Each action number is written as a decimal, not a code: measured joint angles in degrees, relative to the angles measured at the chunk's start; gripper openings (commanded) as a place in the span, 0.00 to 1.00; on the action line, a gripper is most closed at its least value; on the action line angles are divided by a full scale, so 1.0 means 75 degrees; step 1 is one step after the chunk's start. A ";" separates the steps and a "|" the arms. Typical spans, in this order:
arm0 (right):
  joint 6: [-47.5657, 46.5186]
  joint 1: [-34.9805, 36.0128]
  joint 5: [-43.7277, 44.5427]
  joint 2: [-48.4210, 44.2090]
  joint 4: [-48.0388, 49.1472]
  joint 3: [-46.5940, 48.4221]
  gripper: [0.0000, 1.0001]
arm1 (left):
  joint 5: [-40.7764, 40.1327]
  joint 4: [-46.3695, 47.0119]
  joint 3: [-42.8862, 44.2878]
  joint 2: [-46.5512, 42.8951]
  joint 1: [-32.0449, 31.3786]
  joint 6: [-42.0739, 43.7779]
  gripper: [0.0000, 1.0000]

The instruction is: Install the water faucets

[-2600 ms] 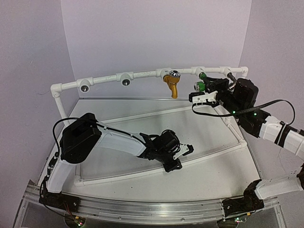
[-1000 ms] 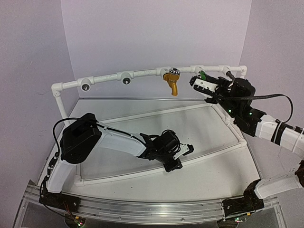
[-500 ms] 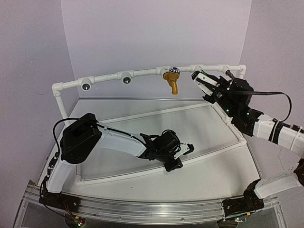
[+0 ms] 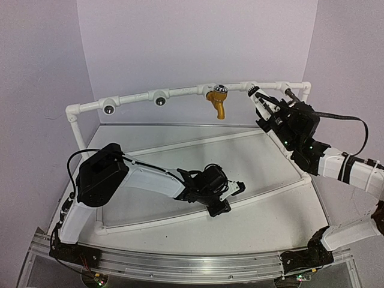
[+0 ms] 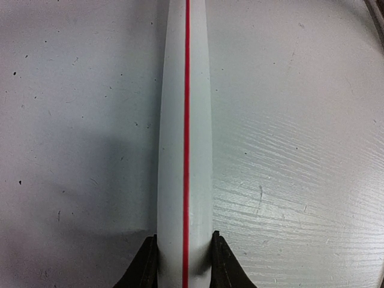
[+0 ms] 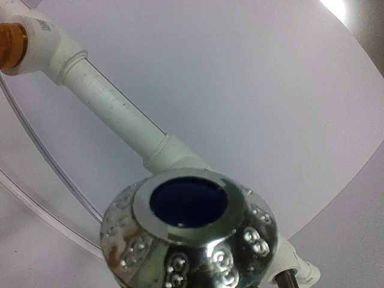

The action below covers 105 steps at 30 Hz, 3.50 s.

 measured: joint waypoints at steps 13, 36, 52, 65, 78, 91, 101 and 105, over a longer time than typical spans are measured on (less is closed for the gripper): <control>0.1743 0.0000 0.0352 0.0126 0.0030 0.0016 0.00 | -0.0023 0.0003 0.0058 0.0011 0.0000 -0.0003 0.00; 0.4589 0.0117 0.0573 0.0156 -0.2384 0.1417 0.00 | -0.0123 -0.0066 0.0184 0.0113 -0.0029 0.0009 0.00; 0.6831 0.0117 0.0673 0.0246 -0.2133 0.1373 0.00 | -0.0170 -0.0113 0.0242 0.0119 -0.0034 0.0015 0.00; 0.9463 0.0117 0.0746 0.0208 -0.1172 0.0836 0.00 | -0.0240 -0.0140 0.0263 0.0151 -0.0059 0.0017 0.00; 1.2242 0.0399 0.1525 0.0564 -0.0509 0.0767 0.00 | -0.0287 -0.0262 0.0402 0.0221 -0.0064 0.0017 0.00; 1.5025 0.0592 0.2319 0.0853 -0.1474 0.1562 0.00 | -0.0381 -0.0291 0.0512 0.0286 -0.0064 0.0017 0.00; 1.7896 0.0708 0.2483 0.0837 -0.2281 0.1829 0.00 | -0.0402 -0.0463 0.0670 0.0366 -0.0064 0.0017 0.00; 1.8694 0.0774 0.2637 0.0840 -0.2299 0.1829 0.00 | -0.0402 -0.0524 0.0717 0.0382 -0.0064 0.0017 0.00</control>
